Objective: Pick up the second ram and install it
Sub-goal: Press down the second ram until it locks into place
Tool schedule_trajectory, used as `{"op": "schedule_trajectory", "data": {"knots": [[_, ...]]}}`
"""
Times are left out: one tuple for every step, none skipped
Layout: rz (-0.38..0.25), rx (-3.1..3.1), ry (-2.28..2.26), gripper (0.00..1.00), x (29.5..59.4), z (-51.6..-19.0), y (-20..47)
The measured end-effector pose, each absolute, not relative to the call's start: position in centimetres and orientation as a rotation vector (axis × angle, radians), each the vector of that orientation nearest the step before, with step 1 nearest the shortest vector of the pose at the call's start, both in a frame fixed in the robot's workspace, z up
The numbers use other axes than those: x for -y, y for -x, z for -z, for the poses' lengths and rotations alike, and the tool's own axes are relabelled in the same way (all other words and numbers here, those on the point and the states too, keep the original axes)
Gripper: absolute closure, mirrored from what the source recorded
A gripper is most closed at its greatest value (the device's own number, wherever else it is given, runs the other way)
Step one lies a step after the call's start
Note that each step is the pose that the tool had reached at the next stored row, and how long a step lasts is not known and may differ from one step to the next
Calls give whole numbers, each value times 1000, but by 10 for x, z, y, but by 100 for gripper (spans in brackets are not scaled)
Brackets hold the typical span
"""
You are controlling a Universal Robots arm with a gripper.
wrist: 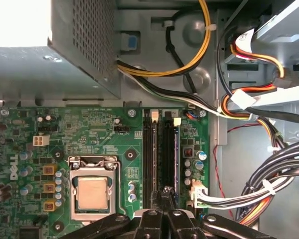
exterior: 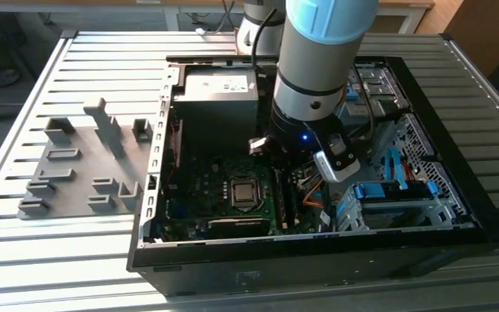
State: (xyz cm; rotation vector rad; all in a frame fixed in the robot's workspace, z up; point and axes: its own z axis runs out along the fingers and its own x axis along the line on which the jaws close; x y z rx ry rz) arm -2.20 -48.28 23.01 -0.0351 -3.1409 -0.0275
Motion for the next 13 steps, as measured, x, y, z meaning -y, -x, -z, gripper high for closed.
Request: {"op": "schedule_trajectory", "data": {"knots": [[27,3141,35,89,483,-230,23],[27,3141,35,89,483,-230,24],[27,3141,35,89,483,-230,25],[27,3141,35,89,483,-230,26],[28,3141,35,89,483,-229,26],[28,3141,35,89,483,-229,26],[27,3141,35,89,483,-228,26],[27,3141,35,89,483,-228,26],[27,3141,35,89,483,-227,26],[27,3141,35,89,483,-226,26],[27,3141,35,89,483,-225,26],[27,3141,35,89,483,-223,26],[27,3141,35,89,483,-222,26]]}}
